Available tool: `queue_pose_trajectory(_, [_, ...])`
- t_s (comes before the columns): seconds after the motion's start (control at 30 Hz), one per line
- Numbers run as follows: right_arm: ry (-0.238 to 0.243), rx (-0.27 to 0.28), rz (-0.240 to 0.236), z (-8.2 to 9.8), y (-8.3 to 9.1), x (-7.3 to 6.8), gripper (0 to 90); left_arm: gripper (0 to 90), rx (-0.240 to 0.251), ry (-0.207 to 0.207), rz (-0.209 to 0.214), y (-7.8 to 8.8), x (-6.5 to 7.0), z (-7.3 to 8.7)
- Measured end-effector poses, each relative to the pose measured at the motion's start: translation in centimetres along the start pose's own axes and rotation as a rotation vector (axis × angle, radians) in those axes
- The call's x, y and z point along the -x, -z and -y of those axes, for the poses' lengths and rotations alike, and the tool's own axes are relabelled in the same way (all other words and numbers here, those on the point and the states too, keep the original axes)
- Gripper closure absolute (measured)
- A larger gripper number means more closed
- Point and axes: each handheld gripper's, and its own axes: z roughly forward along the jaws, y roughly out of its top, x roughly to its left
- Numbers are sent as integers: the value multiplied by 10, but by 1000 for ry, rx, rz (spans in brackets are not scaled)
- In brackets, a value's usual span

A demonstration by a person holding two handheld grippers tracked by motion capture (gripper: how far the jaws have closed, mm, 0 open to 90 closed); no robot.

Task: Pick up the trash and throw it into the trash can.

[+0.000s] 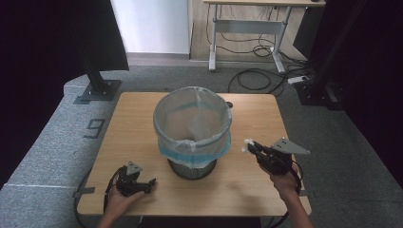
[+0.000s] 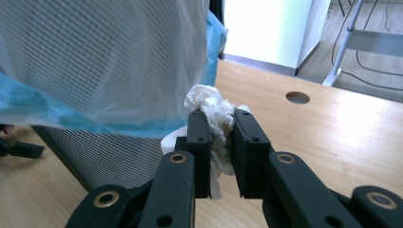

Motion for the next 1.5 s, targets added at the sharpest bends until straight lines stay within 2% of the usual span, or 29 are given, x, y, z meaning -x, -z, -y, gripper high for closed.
queue_pose_trajectory(0.43, [-1,44,-16,-16,10,-5,785,107,-2,0,1,0,0,0])
queue_pose_trajectory(0.83, [1,75,-37,-30,8,-14,785,108,0,0,0,0,0,0])
queue_pose_trajectory(1.03, [-9,98,-43,-38,7,-16,785,107,0,0,0,0,0,0])
queue_pose_trajectory(1.5, [6,126,-45,-56,12,-18,785,107,-2,0,1,0,0,0])
